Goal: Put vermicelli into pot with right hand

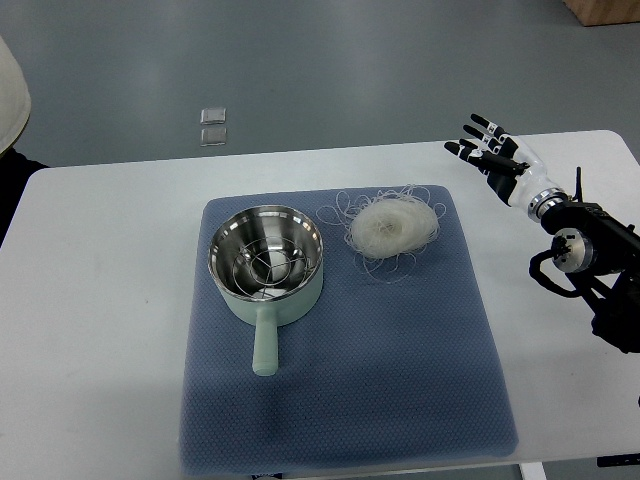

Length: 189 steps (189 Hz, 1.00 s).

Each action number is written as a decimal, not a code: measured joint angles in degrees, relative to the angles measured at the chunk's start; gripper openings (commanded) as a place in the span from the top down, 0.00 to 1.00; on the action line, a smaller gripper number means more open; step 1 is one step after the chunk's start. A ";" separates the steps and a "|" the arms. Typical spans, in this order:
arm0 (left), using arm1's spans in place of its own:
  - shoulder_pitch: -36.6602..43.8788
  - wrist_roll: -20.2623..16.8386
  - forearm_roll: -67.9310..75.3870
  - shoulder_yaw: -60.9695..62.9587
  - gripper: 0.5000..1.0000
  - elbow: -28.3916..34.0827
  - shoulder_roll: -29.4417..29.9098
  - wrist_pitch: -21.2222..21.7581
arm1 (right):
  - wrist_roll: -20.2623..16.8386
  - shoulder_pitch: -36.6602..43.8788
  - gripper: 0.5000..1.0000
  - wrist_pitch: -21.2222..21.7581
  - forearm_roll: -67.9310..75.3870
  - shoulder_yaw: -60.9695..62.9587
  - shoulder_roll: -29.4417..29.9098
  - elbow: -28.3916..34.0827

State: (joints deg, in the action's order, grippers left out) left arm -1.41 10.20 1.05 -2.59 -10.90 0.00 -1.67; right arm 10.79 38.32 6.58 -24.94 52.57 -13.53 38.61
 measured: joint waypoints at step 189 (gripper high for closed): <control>0.01 0.00 -0.01 -0.05 0.00 0.09 0.00 0.00 | -0.32 6.76 0.14 6.22 -15.06 -2.60 -1.97 0.92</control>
State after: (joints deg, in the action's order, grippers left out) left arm -1.40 10.20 1.04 -2.64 -10.81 0.00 -1.67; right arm 10.46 45.08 12.80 -40.00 49.98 -15.51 39.53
